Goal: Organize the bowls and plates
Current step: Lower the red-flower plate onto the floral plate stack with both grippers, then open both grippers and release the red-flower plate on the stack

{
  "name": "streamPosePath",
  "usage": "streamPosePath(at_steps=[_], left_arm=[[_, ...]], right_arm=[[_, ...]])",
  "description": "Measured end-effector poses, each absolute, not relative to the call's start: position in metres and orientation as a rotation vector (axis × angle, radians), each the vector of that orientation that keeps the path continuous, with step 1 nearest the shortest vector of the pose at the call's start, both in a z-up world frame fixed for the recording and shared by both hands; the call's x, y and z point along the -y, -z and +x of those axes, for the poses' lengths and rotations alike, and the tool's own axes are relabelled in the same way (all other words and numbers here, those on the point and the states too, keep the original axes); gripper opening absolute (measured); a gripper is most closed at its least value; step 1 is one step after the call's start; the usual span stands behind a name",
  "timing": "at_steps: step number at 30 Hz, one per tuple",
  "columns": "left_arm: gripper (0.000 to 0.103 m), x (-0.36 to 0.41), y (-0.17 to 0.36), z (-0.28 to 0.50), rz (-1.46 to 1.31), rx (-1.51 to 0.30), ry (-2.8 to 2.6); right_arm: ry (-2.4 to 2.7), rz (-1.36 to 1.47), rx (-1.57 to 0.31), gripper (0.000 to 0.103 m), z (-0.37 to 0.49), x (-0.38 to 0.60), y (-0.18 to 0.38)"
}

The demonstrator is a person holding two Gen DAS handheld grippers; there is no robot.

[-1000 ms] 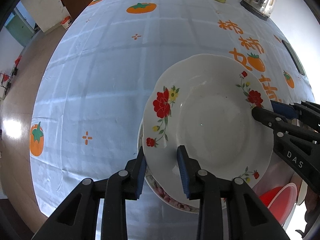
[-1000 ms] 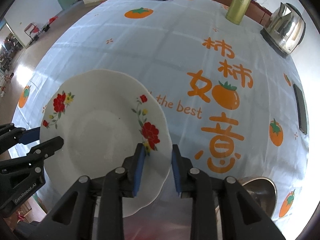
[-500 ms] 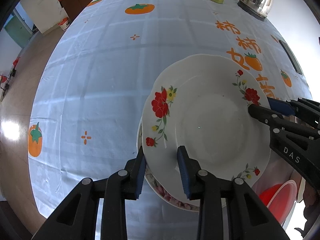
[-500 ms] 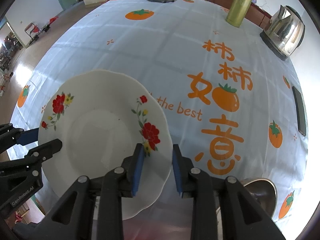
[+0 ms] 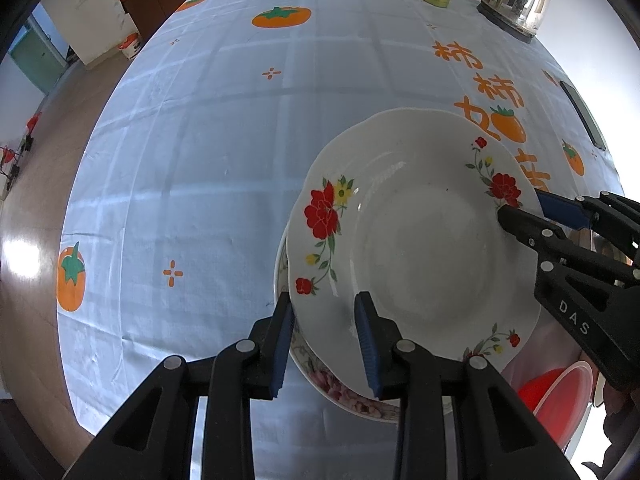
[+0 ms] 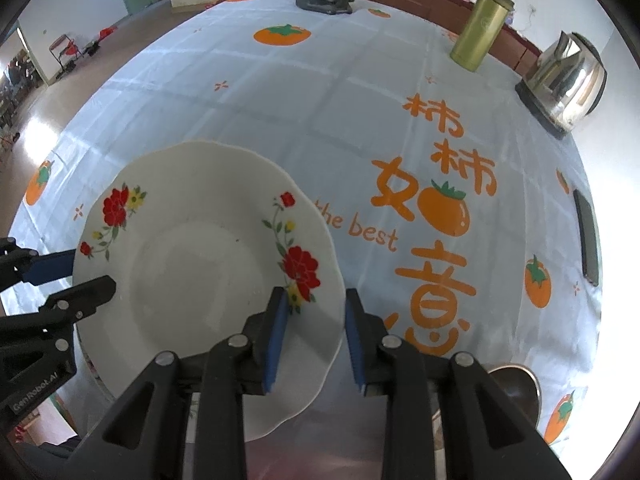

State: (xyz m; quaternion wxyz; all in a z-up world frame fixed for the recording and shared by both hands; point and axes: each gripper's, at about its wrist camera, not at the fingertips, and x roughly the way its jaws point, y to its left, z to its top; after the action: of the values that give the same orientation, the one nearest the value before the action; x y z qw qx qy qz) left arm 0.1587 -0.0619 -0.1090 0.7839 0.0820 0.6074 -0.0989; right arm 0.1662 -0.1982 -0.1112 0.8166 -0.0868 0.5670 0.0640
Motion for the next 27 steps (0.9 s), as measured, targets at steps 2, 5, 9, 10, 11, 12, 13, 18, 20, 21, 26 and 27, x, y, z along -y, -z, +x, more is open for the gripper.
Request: streamPosePath(at_steps=[2,5,9,10,11,12,13,18,20,21,26,27], left_arm=[[0.034,0.062,0.109,0.159,0.181,-1.311,0.215],[0.034,0.062,0.109,0.159,0.178,-1.311,0.218],[0.034,0.059,0.107,0.159,0.165,-1.313,0.223],[0.034,0.057,0.107,0.159,0.154,-1.315,0.225],[0.037,0.057,0.107,0.159,0.151,-1.316,0.231],[0.038,0.058,0.107,0.159,0.151,-1.318,0.238],[0.040,0.059,0.107,0.158,0.155,-1.319,0.241],[0.065,0.058,0.096,0.154,0.201,-1.256,0.204],[0.065,0.054,0.095,0.155,0.181,-1.262,0.210],[0.066,0.053,0.095,0.156,0.177,-1.264,0.203],[0.066,0.043,0.097,0.154,0.164,-1.276,0.175],[0.065,0.041,0.096,0.152,0.161,-1.276,0.173]], right_arm=[[-0.133,-0.188,-1.205,0.029,0.166,0.198,0.111],[-0.132,-0.194,-1.202,0.029,0.166,0.197,0.111],[-0.134,-0.196,-1.199,0.032,0.166,0.196,0.112],[-0.135,-0.196,-1.199,0.032,0.166,0.196,0.113],[-0.135,-0.197,-1.198,0.032,0.165,0.196,0.113],[-0.135,-0.194,-1.194,0.033,0.165,0.196,0.113],[-0.137,-0.190,-1.194,0.033,0.166,0.196,0.113],[-0.159,-0.180,-1.206,0.045,0.166,0.194,0.115],[-0.170,-0.182,-1.202,0.045,0.164,0.191,0.115],[-0.172,-0.181,-1.201,0.045,0.163,0.190,0.115],[-0.173,-0.175,-1.194,0.048,0.161,0.190,0.110],[-0.172,-0.170,-1.190,0.048,0.161,0.192,0.106]])
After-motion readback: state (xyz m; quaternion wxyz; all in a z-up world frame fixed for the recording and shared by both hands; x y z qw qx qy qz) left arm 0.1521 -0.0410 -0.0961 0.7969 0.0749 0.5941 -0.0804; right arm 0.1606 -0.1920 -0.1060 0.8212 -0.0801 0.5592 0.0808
